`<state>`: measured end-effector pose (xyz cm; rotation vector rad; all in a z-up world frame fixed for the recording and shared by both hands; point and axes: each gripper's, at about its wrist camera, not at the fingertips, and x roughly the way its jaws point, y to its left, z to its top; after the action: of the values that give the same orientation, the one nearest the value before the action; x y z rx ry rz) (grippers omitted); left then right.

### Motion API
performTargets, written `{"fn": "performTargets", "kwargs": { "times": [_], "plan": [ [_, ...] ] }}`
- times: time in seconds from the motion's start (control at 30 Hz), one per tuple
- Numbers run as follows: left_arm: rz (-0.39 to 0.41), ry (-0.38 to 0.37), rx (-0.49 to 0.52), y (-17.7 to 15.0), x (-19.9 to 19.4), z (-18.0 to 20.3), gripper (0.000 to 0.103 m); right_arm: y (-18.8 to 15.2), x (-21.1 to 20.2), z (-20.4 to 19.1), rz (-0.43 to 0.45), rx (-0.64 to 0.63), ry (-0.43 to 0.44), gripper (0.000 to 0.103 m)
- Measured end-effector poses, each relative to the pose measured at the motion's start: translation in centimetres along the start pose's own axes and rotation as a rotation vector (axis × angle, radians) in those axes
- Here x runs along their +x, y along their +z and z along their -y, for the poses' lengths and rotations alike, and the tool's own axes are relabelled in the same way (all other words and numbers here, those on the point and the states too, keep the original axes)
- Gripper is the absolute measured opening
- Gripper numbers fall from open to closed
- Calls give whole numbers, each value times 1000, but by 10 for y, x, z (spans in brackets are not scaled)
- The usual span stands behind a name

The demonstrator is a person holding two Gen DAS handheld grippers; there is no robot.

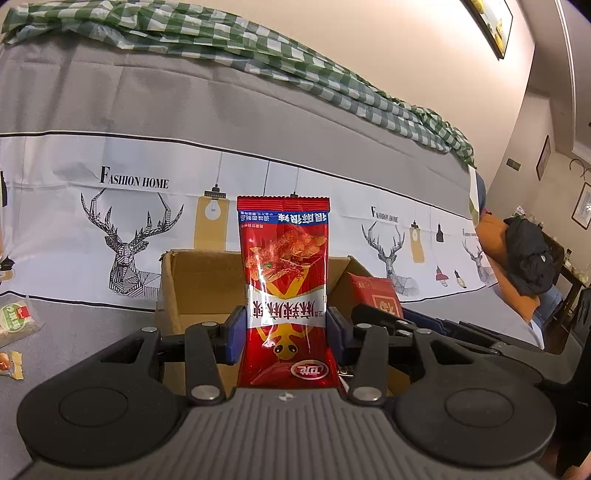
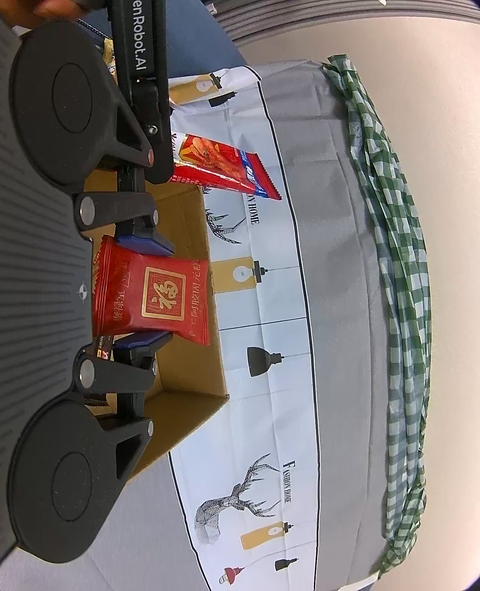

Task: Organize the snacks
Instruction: 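Open both grippers over the box to drop both red packets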

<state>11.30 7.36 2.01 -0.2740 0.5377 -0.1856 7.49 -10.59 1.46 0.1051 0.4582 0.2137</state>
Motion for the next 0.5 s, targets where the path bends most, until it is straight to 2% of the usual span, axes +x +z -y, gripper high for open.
{"fn": "performTargets", "kwargs": {
  "times": [0.4, 0.47, 0.5],
  "plan": [
    [0, -33, 25, 1, 0, 1, 50, 1, -3, 3, 24, 16, -28, 45],
    [-17, -46, 23, 1, 2, 1, 58, 0, -2, 2, 12, 10, -41, 49],
    [-21, -37, 24, 1, 3, 0, 67, 0, 0, 1, -3, 5, -51, 63]
  ]
}}
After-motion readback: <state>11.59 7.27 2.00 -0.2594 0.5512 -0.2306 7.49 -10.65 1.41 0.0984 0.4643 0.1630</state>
